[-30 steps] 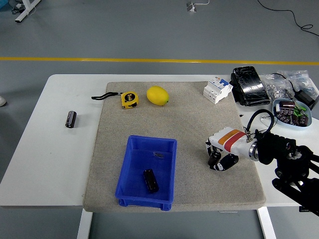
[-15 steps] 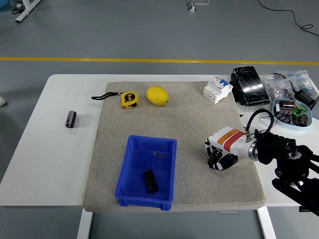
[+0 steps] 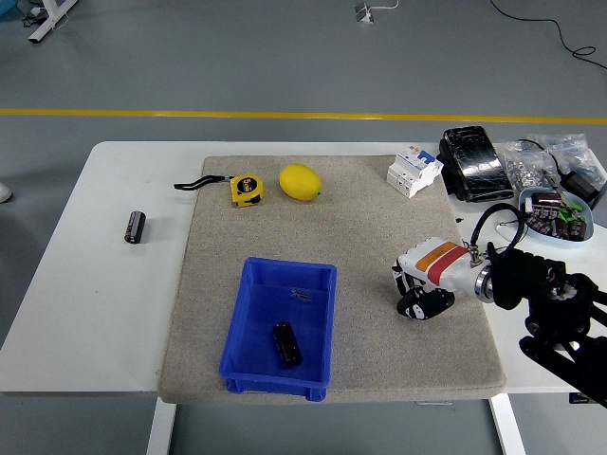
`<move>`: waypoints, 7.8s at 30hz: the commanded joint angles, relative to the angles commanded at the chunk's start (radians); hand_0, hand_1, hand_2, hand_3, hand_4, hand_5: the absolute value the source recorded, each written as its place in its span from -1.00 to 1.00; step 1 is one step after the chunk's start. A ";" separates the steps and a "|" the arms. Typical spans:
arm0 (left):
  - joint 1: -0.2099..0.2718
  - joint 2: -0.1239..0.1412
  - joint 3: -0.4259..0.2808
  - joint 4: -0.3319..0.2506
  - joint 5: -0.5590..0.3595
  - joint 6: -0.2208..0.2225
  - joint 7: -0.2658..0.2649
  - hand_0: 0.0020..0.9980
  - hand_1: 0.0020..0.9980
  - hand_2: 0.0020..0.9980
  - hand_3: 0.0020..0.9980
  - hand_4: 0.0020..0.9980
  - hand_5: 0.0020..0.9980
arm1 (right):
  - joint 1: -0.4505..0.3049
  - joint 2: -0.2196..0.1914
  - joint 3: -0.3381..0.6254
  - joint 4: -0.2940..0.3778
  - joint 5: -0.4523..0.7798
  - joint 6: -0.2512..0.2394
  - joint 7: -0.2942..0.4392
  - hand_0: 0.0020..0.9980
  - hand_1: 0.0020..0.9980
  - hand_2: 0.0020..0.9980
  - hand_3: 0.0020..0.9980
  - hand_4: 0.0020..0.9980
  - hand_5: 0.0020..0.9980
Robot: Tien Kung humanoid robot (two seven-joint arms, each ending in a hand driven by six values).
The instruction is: Pick up the battery,place it into the box
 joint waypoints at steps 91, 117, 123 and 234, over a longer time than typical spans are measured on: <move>-0.006 0.002 -0.001 0.002 0.000 -0.010 -0.004 0.34 0.28 0.32 0.27 0.31 0.36 | -0.006 -0.013 0.038 0.112 -0.020 0.119 -0.057 -0.07 0.04 0.36 0.34 0.95 -0.31; -0.007 0.002 -0.001 0.002 0.002 -0.014 -0.004 0.34 0.27 0.32 0.27 0.31 0.36 | -0.011 -0.032 0.025 0.105 -0.101 0.088 -0.015 -0.02 -0.07 0.09 0.09 0.26 -1.00; -0.008 0.001 -0.003 0.002 0.005 -0.015 -0.004 0.34 0.27 0.31 0.27 0.31 0.36 | -0.011 -0.031 0.025 0.106 -0.096 0.083 -0.016 -0.03 -0.08 0.08 0.08 0.32 -1.00; -0.004 0.018 -0.001 0.003 0.000 -0.029 -0.003 0.34 0.26 0.31 0.27 0.30 0.36 | 0.022 0.070 0.257 0.257 0.008 0.139 -0.083 -0.17 -0.08 0.45 0.77 0.75 -0.76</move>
